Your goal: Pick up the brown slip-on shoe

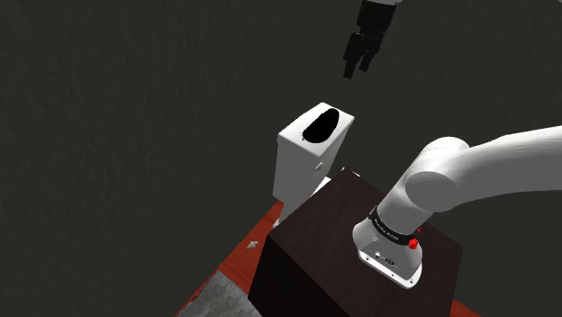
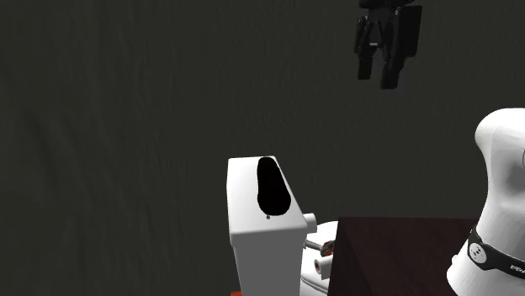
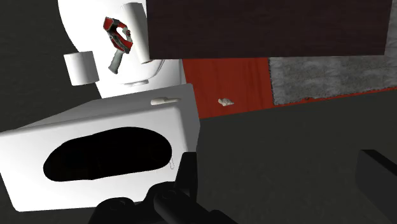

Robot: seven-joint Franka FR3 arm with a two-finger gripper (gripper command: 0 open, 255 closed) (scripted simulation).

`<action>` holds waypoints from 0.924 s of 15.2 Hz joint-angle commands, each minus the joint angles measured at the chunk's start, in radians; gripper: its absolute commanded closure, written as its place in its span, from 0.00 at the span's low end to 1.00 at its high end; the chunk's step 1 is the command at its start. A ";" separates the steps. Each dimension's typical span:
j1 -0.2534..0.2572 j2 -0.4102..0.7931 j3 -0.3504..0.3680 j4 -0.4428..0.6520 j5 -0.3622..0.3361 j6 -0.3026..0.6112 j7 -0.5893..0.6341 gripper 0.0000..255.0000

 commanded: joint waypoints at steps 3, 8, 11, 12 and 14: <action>-0.012 0.018 -0.033 -0.028 -0.027 0.052 -0.033 0.00; -0.042 0.087 -0.119 -0.076 -0.089 0.187 -0.111 0.00; -0.059 0.144 -0.172 -0.089 -0.120 0.271 -0.157 0.00; -0.064 0.166 -0.189 -0.091 -0.129 0.299 -0.172 0.00; -0.073 0.214 -0.225 -0.090 -0.145 0.355 -0.203 0.00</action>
